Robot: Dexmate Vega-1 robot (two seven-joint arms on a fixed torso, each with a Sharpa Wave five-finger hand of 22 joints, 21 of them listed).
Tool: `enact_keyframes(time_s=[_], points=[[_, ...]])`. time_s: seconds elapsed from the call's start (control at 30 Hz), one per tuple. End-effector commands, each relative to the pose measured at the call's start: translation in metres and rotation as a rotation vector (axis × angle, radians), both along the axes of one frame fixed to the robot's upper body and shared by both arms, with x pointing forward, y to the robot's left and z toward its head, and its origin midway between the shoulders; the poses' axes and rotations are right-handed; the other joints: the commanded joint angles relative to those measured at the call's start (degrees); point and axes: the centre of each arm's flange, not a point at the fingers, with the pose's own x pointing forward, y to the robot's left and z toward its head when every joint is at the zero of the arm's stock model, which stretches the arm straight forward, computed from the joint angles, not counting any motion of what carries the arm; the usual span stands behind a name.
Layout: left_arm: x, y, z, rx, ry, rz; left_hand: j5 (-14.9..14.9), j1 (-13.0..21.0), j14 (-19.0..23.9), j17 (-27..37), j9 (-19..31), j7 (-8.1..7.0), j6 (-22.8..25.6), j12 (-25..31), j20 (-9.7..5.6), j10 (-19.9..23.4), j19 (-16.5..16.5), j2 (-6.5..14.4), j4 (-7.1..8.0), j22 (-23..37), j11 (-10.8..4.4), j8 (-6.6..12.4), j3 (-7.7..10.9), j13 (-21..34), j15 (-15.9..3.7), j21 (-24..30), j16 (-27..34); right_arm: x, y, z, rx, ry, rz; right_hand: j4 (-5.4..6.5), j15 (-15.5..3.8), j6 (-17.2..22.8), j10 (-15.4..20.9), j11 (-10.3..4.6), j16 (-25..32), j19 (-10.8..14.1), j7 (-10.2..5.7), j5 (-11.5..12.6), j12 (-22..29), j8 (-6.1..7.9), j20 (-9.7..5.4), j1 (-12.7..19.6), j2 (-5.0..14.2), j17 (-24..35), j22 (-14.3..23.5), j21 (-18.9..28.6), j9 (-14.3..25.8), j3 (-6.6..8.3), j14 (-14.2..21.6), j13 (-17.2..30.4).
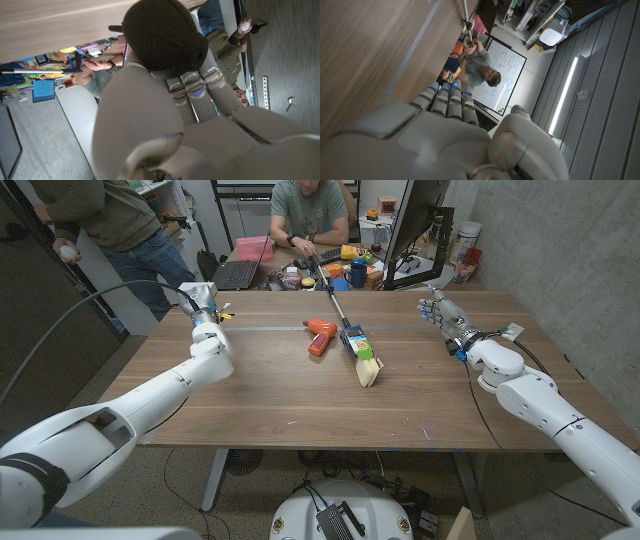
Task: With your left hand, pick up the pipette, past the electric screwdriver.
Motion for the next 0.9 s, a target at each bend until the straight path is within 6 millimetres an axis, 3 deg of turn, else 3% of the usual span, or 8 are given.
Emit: enact_keyframes(time_s=[0.03, 0.47, 0.73, 0.9], points=[[-0.042, -0.003, 0.052, 0.030, -0.106, 0.004, 0.4, 1.7, 2.3, 0.4, 3.5, 0.64, 6.1, 0.3, 0.11, 3.3, -0.1, 2.1, -6.64, -0.1, -3.78, 3.35, 7.55, 0.7, -2.71, -0.1, -0.1, -0.007, -0.001, 0.004, 0.000, -0.011, -0.013, 0.14, 0.12, 0.5, 0.5, -0.02, 0.2, 0.3, 0.29, 0.4, 0.0, 0.26, 0.20, 0.3, 0.54, 0.2, 0.2, 0.4, 0.2, -0.37, 0.6, 0.1], [-0.087, -0.007, 0.103, 0.056, -0.201, 0.023, 0.4, 1.3, 2.1, 0.9, 3.7, 0.67, 6.1, 0.3, 0.51, 3.3, -0.3, 1.5, -6.67, 0.0, -3.64, 3.32, 8.99, 1.7, -2.60, -0.2, -0.3, -0.012, -0.001, 0.014, -0.009, -0.033, -0.016, 0.10, 0.15, 0.5, 0.6, 0.10, 0.3, 0.8, 0.30, 0.4, 0.1, 0.23, 0.51, 0.4, 0.59, 0.2, 0.2, 0.5, 0.3, -0.43, 0.7, 0.1], [-0.095, -0.013, 0.110, 0.063, -0.214, 0.012, 0.4, 0.7, 2.1, 1.2, 3.8, 0.40, 6.3, 0.4, 1.56, 3.4, -1.3, 1.0, -6.62, -0.3, -3.61, 3.33, 10.18, 2.4, -2.58, -1.2, -0.6, -0.016, -0.002, 0.013, 0.004, -0.047, -0.011, 0.09, 0.17, 0.6, 0.7, 0.19, 0.3, 0.8, 0.26, 0.4, 0.1, 0.24, 0.58, 0.4, 0.62, 0.2, 0.2, 0.5, 0.3, -0.48, 0.8, 0.1], [-0.098, -0.017, 0.111, 0.078, -0.207, 0.014, 0.4, 0.5, 1.9, 1.3, 3.9, 0.51, 6.2, 0.4, 1.83, 3.4, -1.5, 0.7, -6.63, -0.3, -3.67, 3.29, 10.81, 2.8, -2.65, -1.4, -0.8, -0.018, -0.002, 0.014, 0.004, -0.053, -0.011, 0.06, 0.12, 0.4, 0.7, 0.13, 0.3, 1.8, 0.24, 0.5, 0.0, 0.17, 1.89, 0.4, 0.69, 0.3, 0.2, 0.9, 0.3, -0.55, 0.8, 0.1]])
